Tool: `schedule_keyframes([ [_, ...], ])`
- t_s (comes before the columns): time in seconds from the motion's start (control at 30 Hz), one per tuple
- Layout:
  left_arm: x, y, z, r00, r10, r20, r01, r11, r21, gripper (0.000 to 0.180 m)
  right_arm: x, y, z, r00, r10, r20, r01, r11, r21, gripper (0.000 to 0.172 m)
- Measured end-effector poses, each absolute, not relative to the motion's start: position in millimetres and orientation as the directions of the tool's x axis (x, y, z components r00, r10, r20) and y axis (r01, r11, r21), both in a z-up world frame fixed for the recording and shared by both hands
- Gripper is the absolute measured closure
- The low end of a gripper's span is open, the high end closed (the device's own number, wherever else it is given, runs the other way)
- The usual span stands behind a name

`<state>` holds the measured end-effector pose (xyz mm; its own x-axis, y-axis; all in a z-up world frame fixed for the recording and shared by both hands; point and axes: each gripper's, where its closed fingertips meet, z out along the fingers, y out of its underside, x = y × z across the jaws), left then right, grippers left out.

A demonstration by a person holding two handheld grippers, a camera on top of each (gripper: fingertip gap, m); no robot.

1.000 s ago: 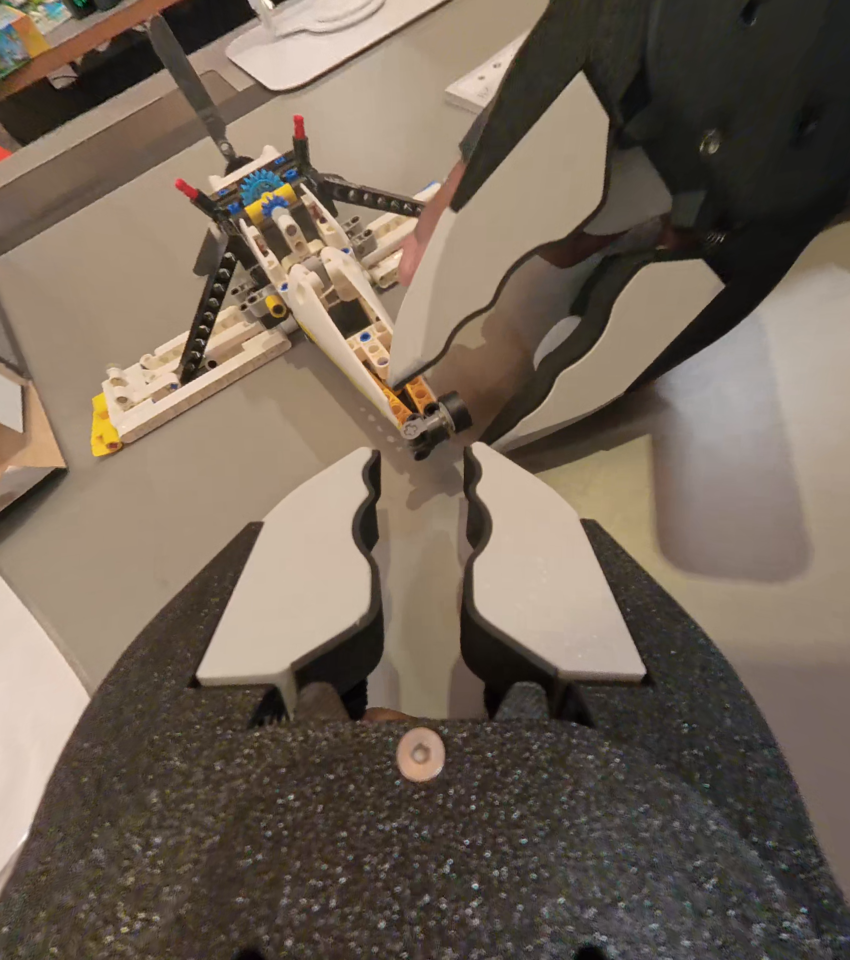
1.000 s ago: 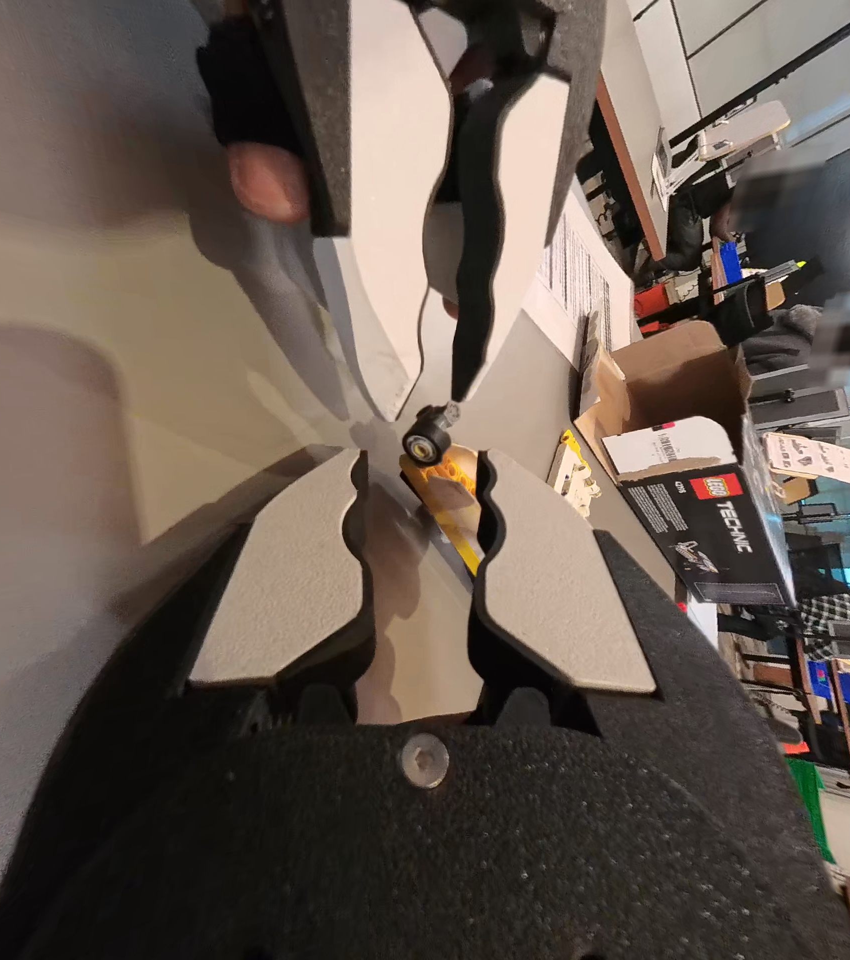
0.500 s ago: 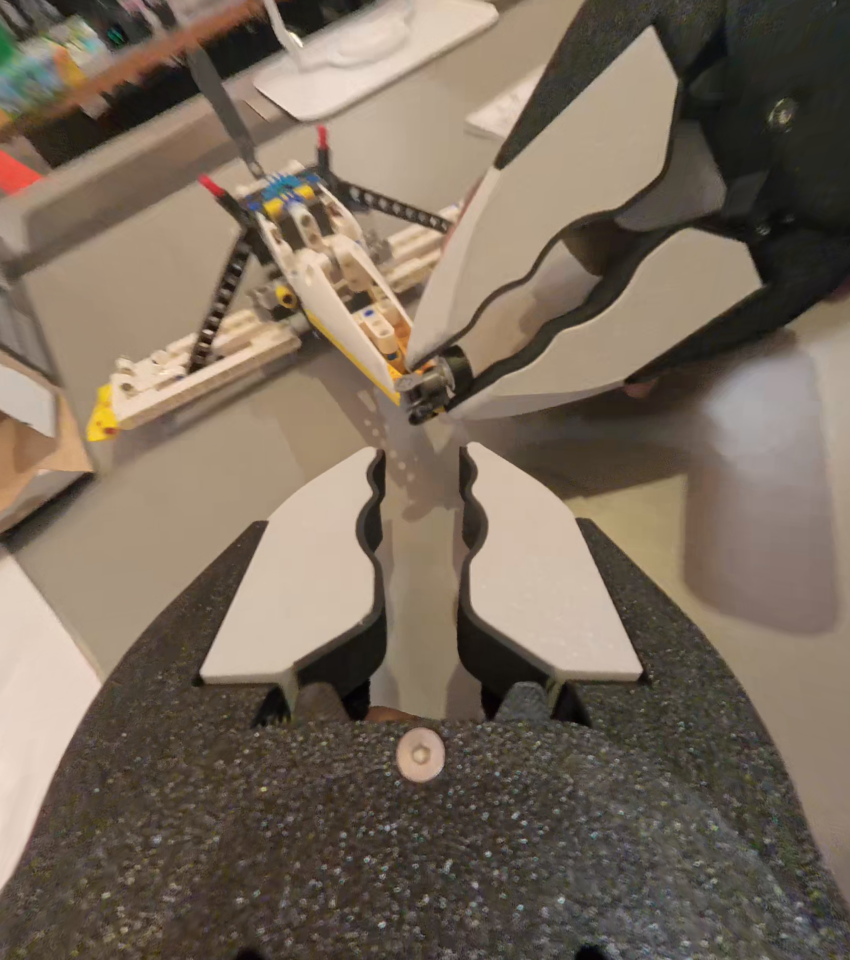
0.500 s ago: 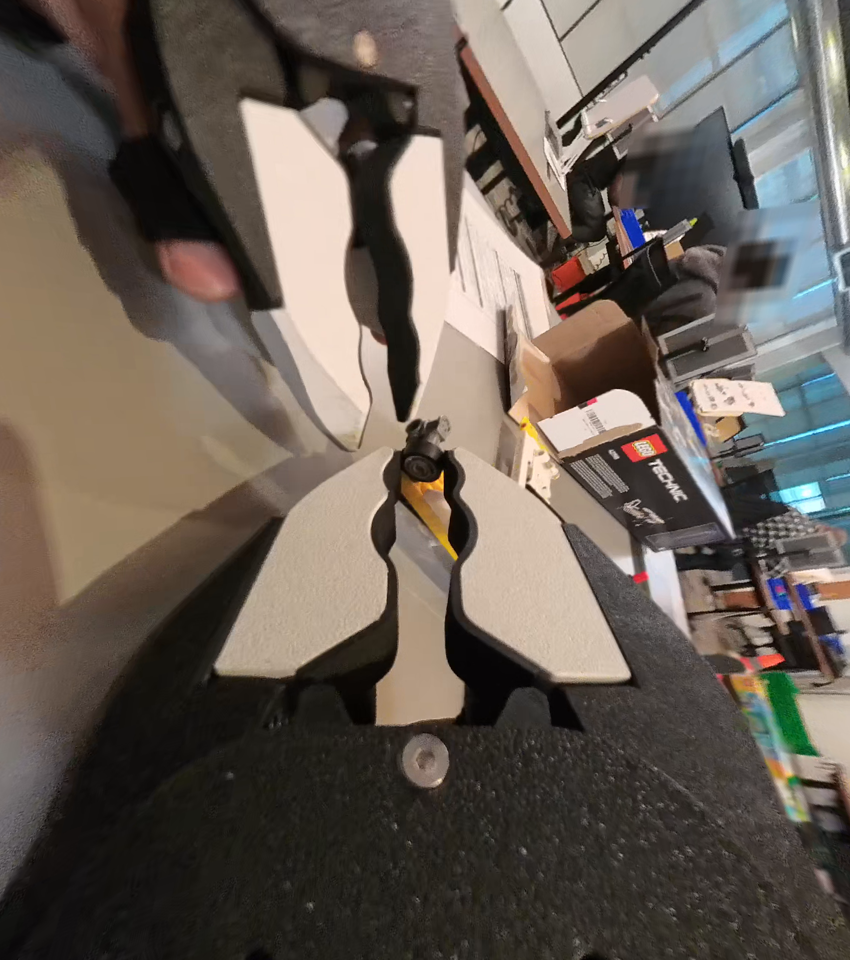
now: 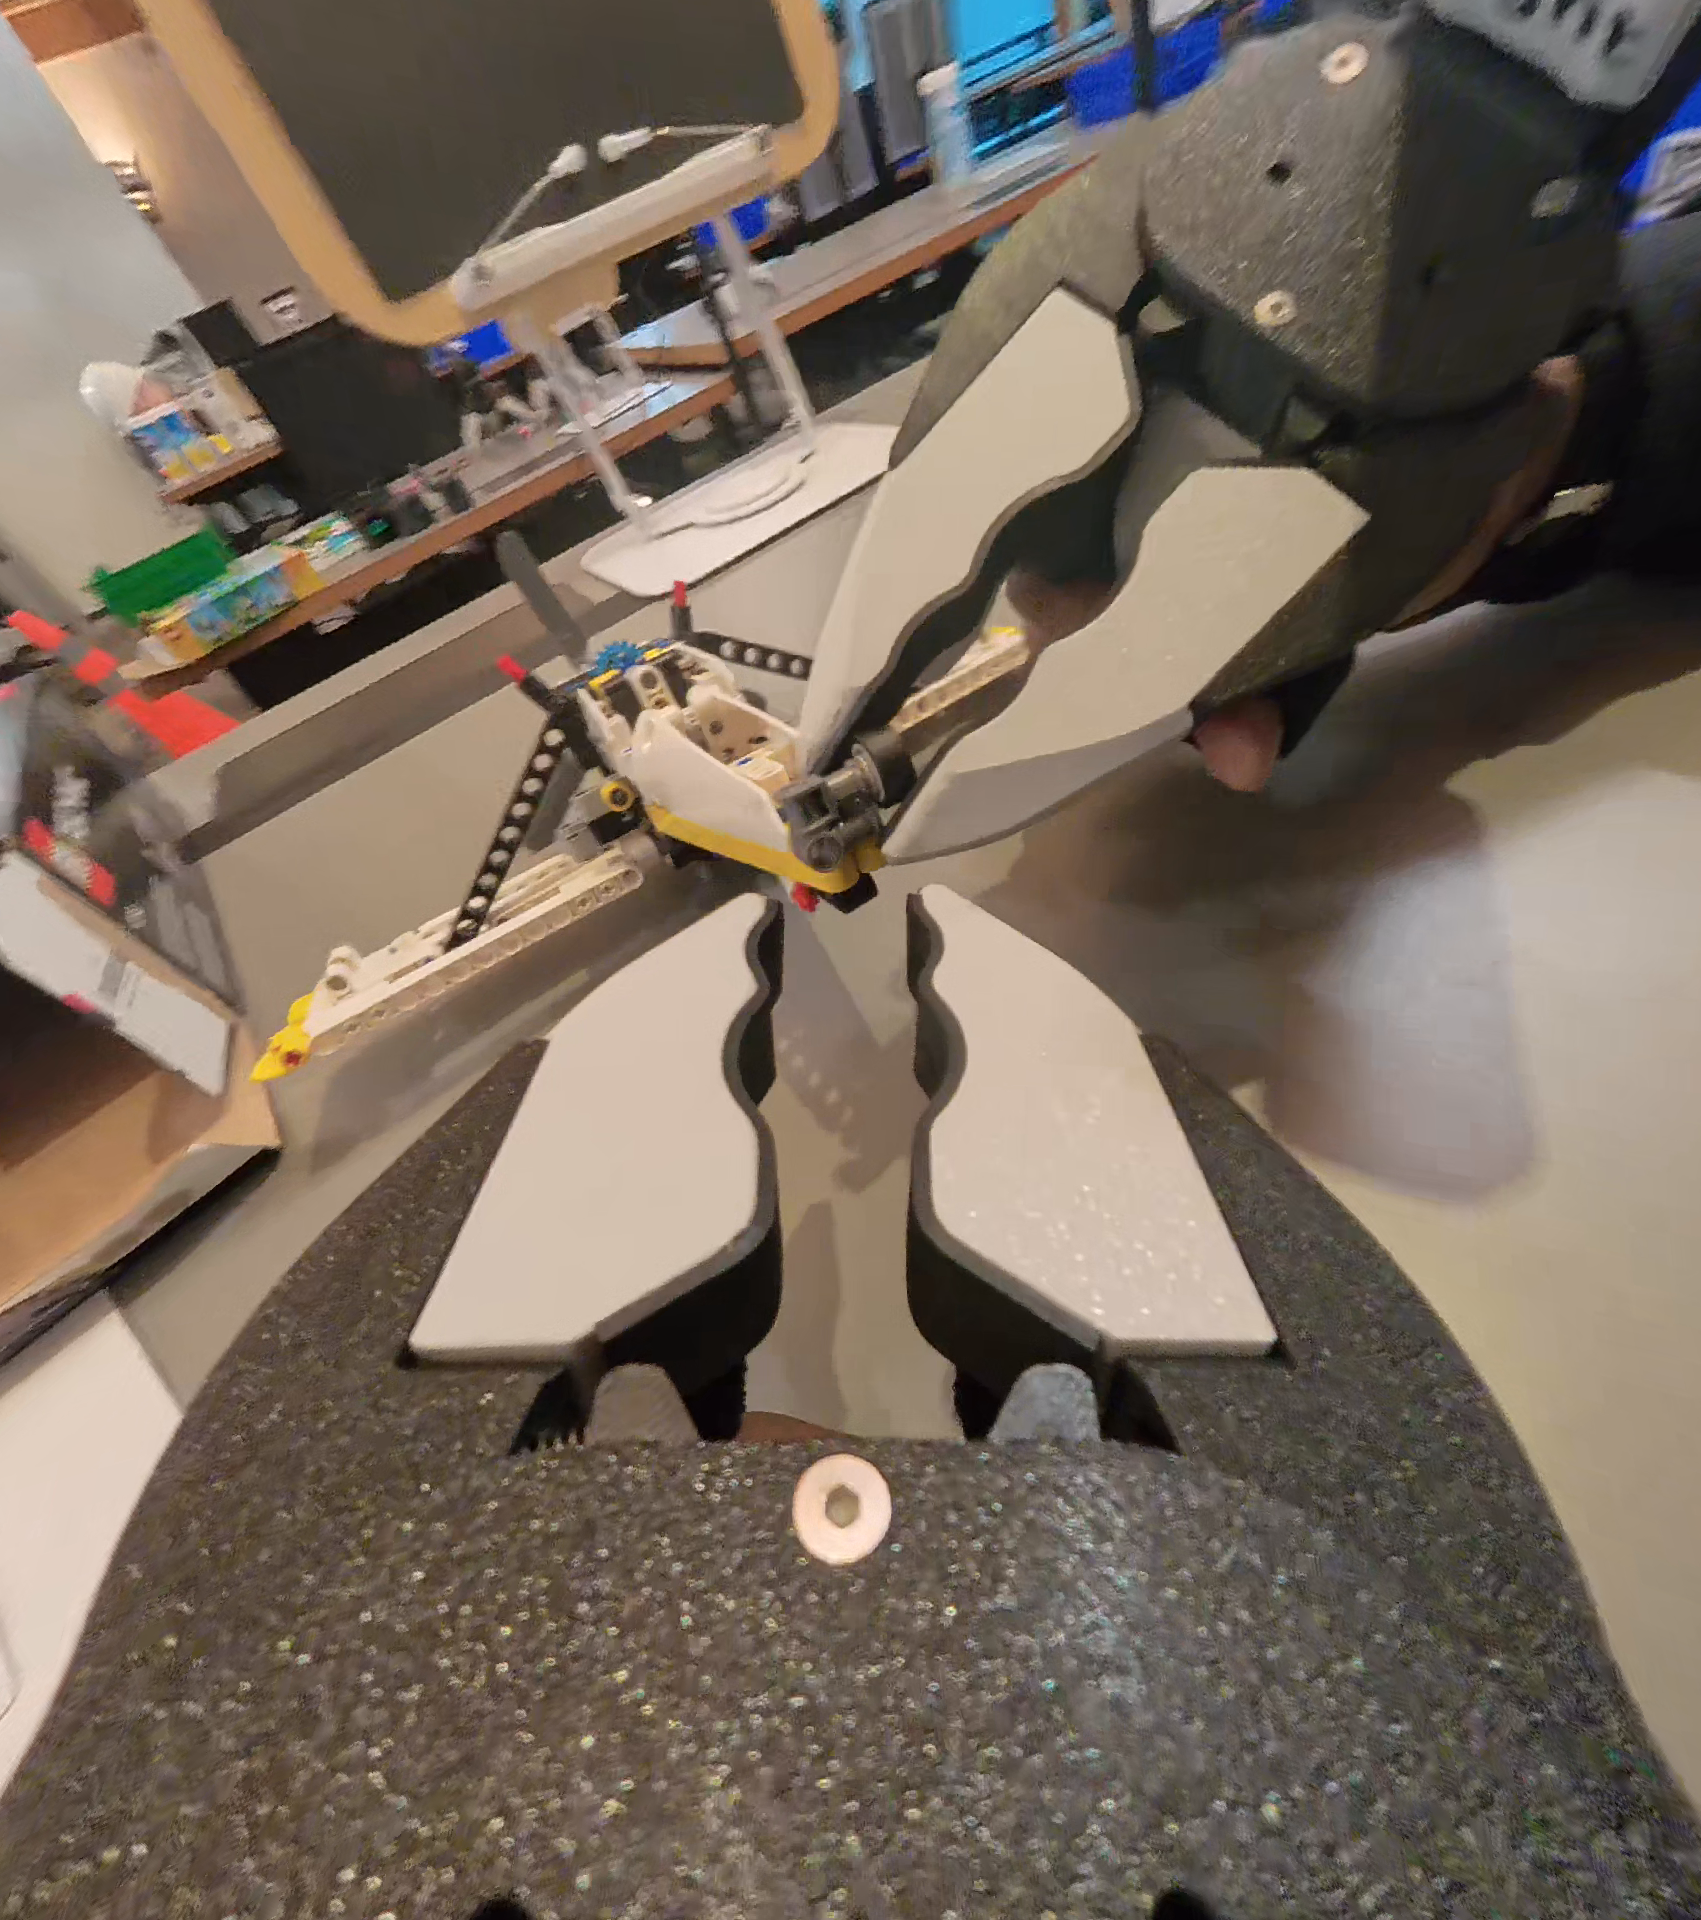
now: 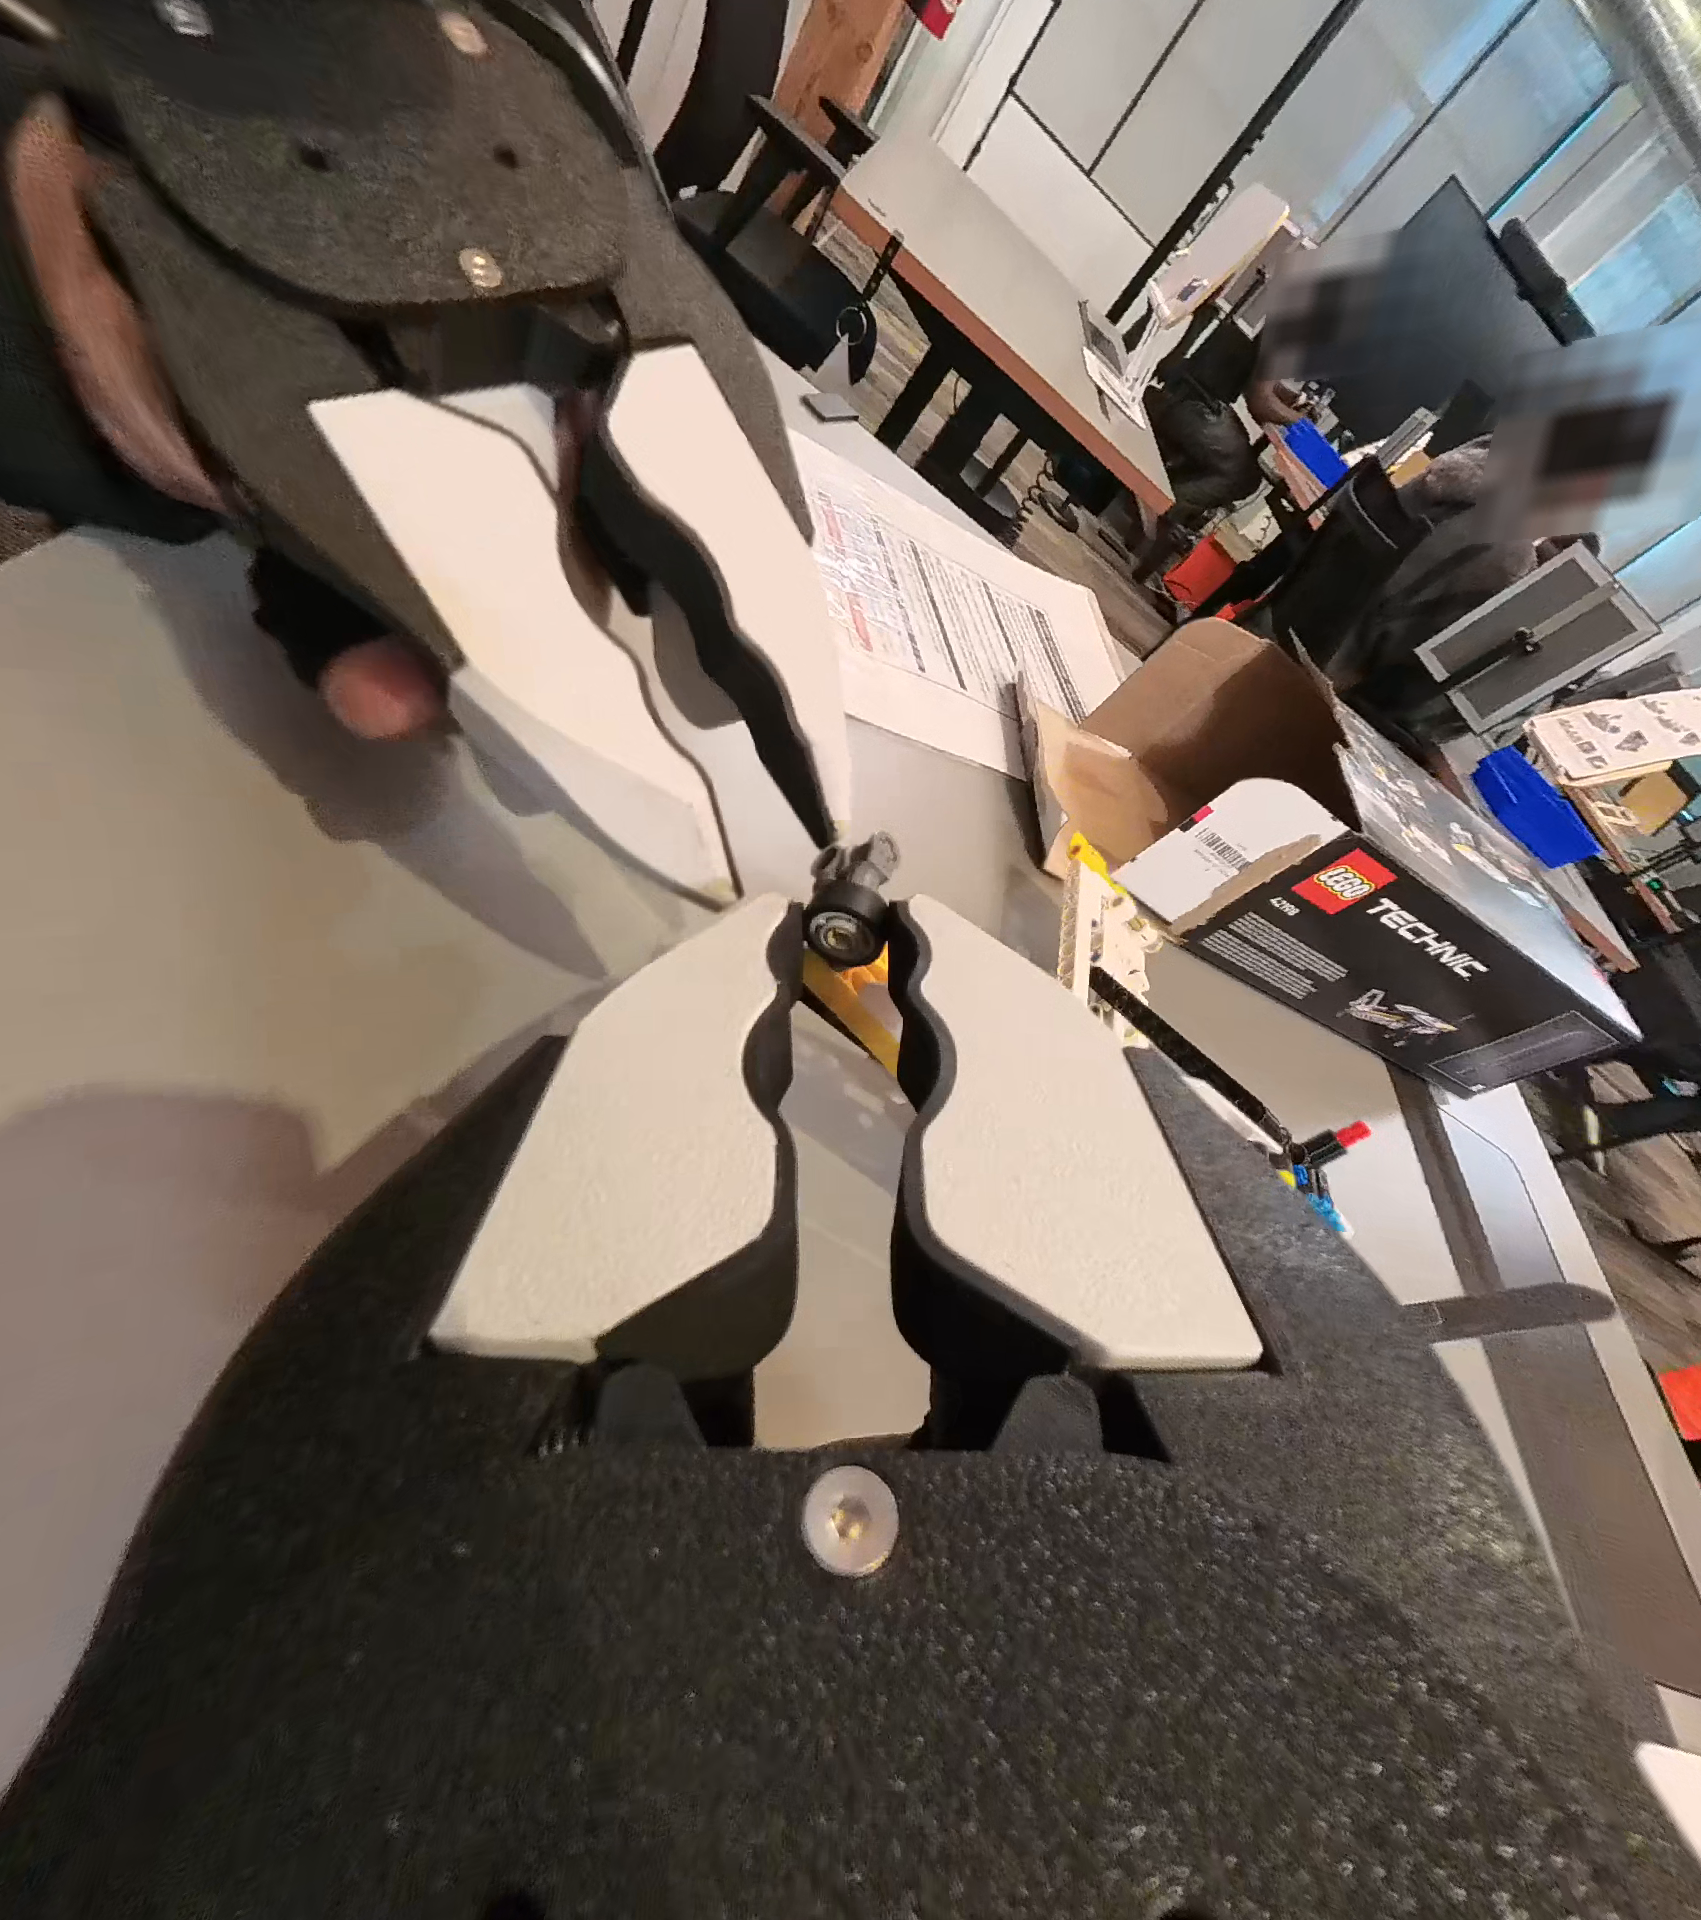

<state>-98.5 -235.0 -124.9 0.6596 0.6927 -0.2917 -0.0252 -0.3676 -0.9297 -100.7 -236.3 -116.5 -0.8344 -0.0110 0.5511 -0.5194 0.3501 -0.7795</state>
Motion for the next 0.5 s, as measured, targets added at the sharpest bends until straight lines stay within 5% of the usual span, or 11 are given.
schedule_keyframes([
  [0.5,-88,-205,-121,0.967,0.251,-0.032,0.028,-0.233,-0.972,0.158,-84,-209,-131,-0.780,-0.099,0.618,-0.612,0.327,-0.720,0.156],
])
